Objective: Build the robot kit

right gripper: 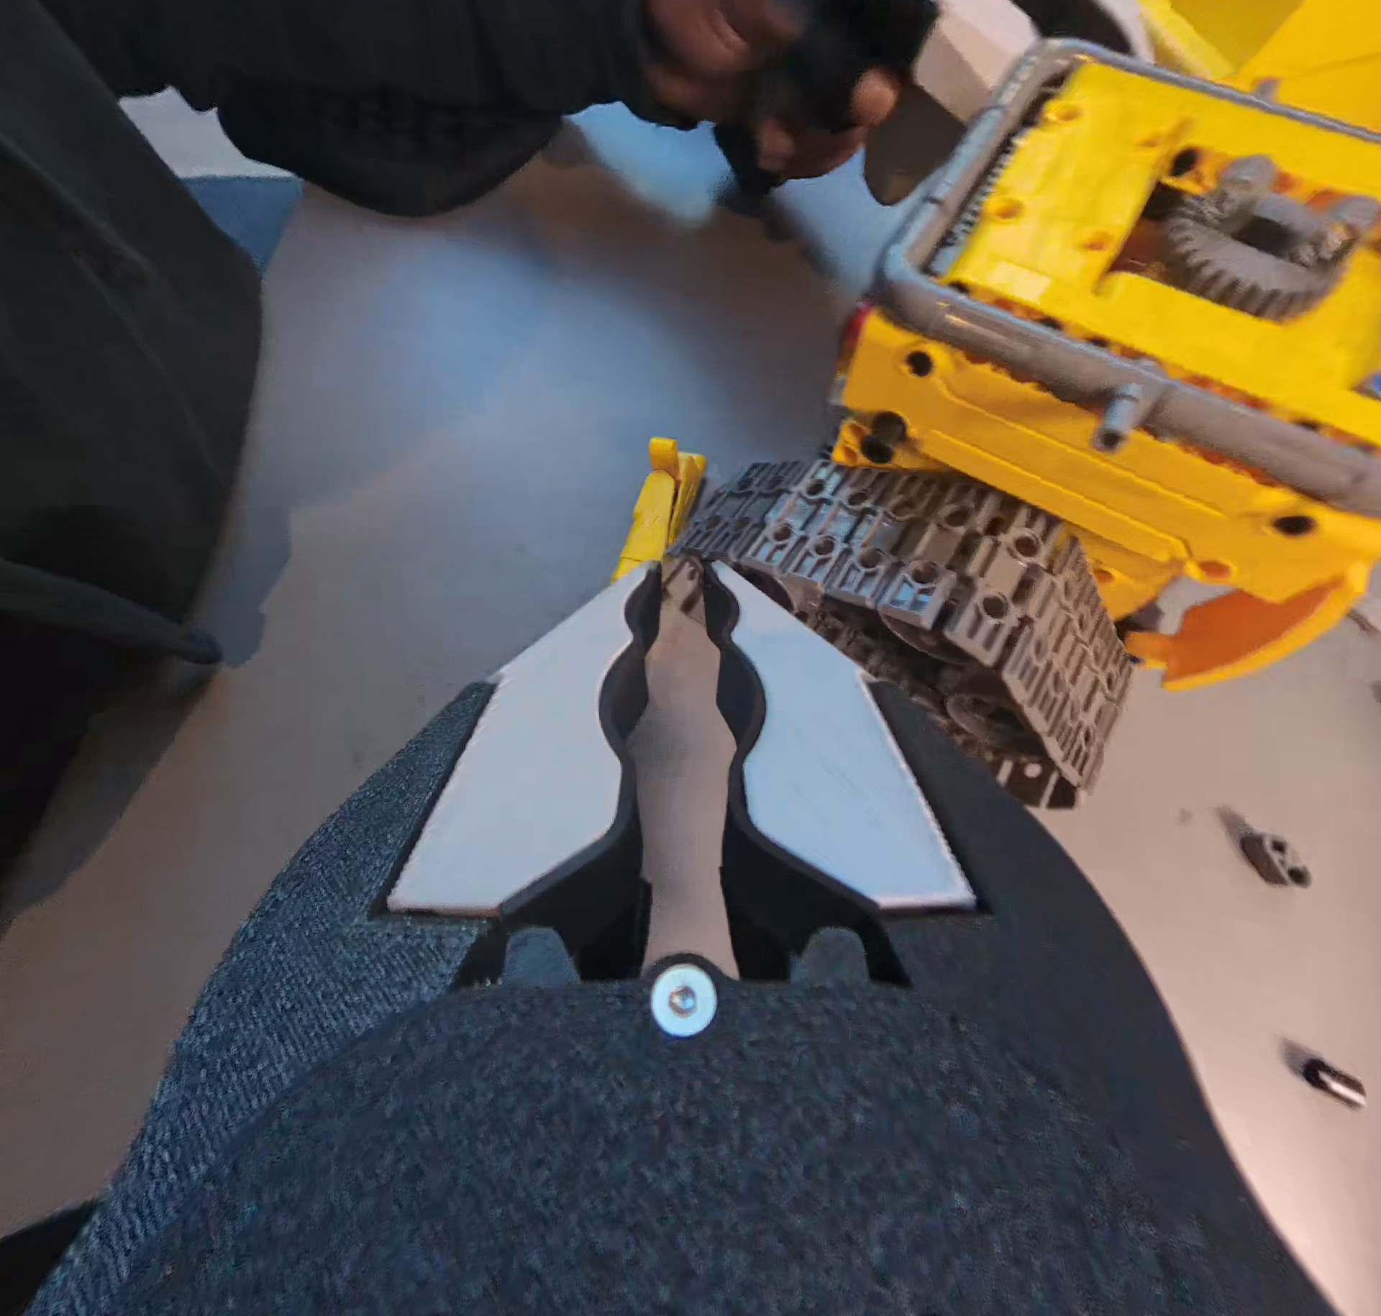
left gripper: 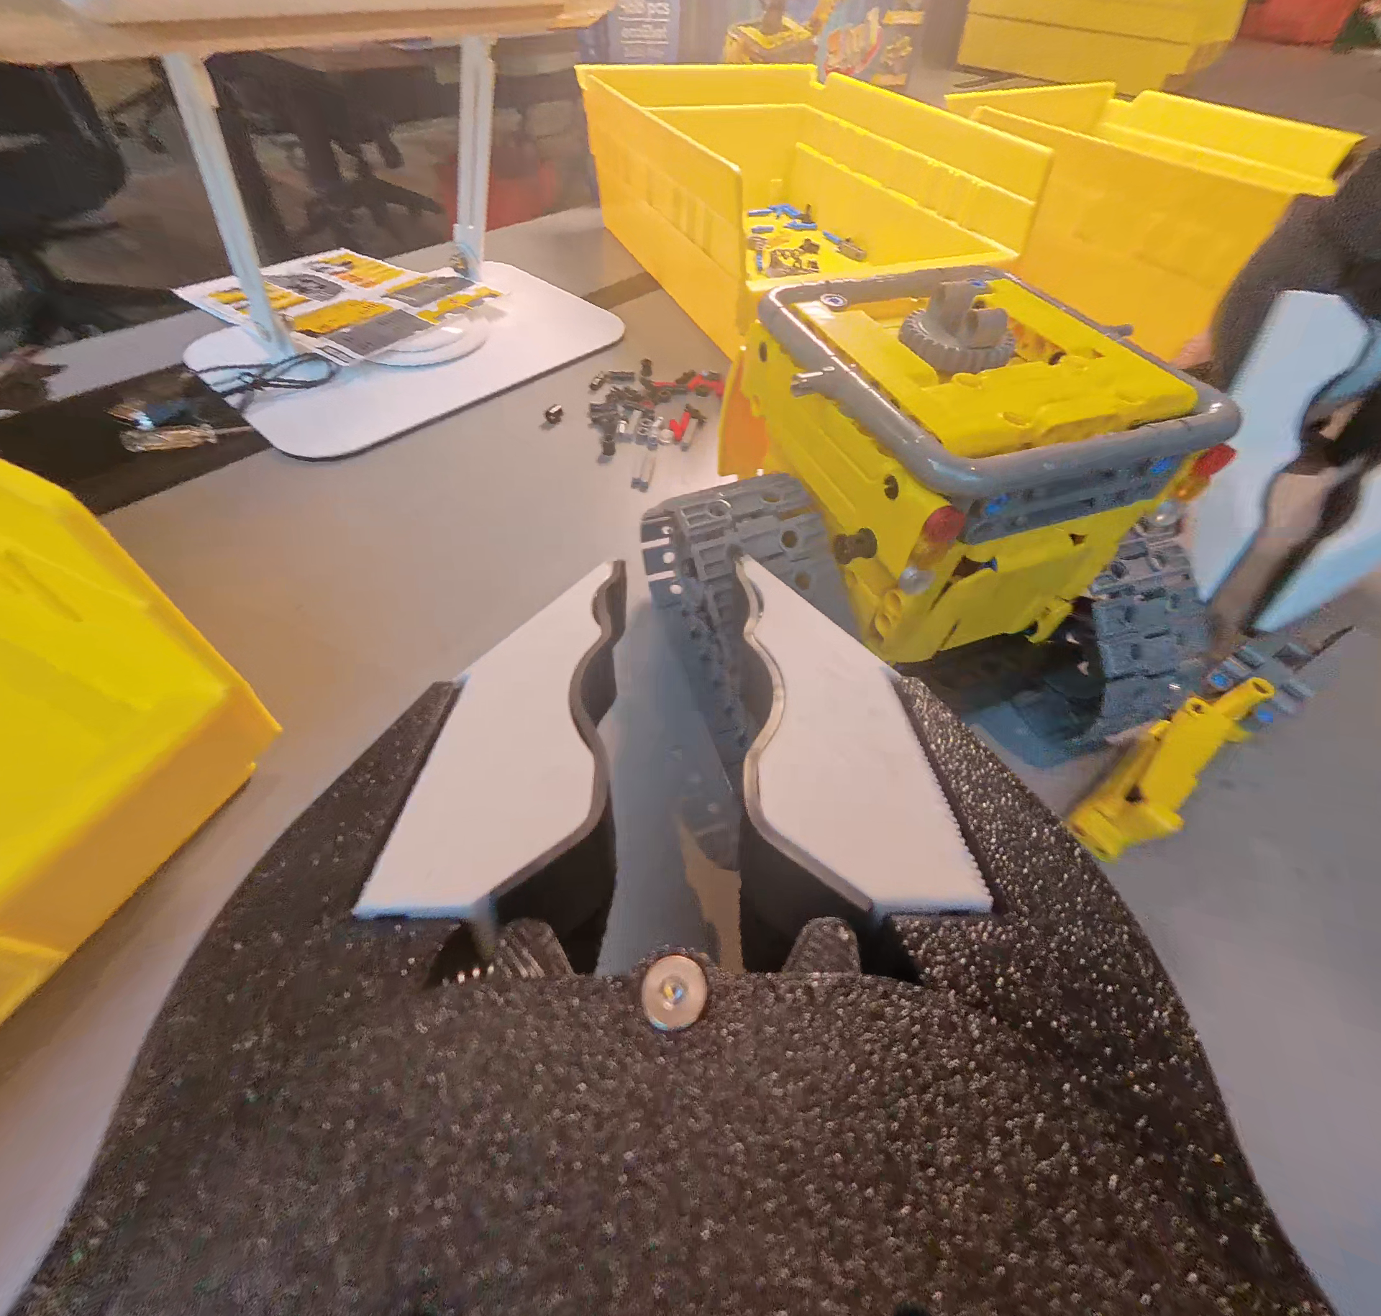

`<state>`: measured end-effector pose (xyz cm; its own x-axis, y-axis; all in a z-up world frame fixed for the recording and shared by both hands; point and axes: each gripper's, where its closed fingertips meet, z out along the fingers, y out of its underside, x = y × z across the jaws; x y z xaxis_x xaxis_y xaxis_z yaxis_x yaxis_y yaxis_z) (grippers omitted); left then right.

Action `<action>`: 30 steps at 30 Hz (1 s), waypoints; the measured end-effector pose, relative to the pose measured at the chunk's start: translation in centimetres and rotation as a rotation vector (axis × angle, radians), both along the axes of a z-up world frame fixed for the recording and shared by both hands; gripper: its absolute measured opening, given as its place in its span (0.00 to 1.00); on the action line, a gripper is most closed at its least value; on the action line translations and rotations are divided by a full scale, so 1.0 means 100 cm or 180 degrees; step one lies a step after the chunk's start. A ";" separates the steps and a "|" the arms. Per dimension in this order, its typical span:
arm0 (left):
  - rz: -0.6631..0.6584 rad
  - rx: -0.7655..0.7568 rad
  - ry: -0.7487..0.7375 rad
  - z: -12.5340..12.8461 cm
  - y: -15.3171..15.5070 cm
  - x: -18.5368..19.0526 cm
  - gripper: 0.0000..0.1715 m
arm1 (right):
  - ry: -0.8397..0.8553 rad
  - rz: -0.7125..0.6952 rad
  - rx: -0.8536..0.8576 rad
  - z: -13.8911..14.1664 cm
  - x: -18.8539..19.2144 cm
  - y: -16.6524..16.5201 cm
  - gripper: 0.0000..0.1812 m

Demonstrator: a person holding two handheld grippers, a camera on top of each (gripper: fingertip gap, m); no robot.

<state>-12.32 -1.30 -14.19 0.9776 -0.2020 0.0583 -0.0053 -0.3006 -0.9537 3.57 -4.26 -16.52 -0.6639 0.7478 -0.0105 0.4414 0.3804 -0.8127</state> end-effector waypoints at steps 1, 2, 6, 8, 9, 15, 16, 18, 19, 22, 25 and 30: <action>0.0082 0.0035 0.0090 0.001 0.002 -0.004 0.17 | 0.0082 0.0087 0.0044 0.002 0.001 -0.003 0.08; 0.0164 0.0070 0.0188 0.002 0.003 -0.009 0.16 | 0.0168 0.0130 0.0037 0.007 0.002 -0.003 0.09; 0.0094 0.0123 0.0257 0.016 -0.006 -0.015 0.16 | 0.0632 -0.0048 -0.0279 0.045 0.002 0.019 0.09; -0.0244 0.0060 0.0201 0.022 -0.019 -0.005 0.16 | 0.0891 -0.0343 -0.0137 0.054 -0.004 0.047 0.11; -0.0465 -0.0045 0.0167 0.021 -0.027 0.003 0.18 | 0.0980 -0.0484 -0.0025 0.054 -0.008 0.060 0.15; -0.1002 -0.0694 0.0569 -0.024 -0.042 0.030 0.32 | 0.0788 -0.0651 0.0490 0.006 -0.029 0.085 0.29; -0.0997 -0.0742 0.0707 -0.032 -0.039 0.031 0.30 | 0.0786 -0.0681 0.0574 0.001 -0.034 0.087 0.21; -0.0934 -0.0771 0.0853 -0.042 -0.032 0.030 0.30 | 0.0848 -0.0771 0.0828 0.000 -0.040 0.092 0.08; -0.0912 -0.0749 0.0840 -0.042 -0.030 0.029 0.30 | 0.0799 -0.0799 0.0920 -0.001 -0.040 0.095 0.07; -0.0720 -0.0672 0.0864 -0.039 -0.021 0.017 0.27 | 0.0644 -0.0995 0.1025 0.003 -0.035 0.099 0.05; -0.0494 -0.0631 0.0849 -0.040 -0.006 0.005 0.24 | 0.0498 -0.0981 0.1183 0.003 -0.025 0.088 0.06; -0.0098 -0.0569 0.1025 -0.039 0.018 -0.010 0.18 | 0.0338 -0.0757 0.1405 0.003 -0.018 0.058 0.09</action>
<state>-13.30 0.53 -18.12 0.9453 -0.2460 -0.2142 -0.3081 -0.4575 -0.8341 1.75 1.50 -16.23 -0.4550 0.7963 0.3986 0.4813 0.5965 -0.6423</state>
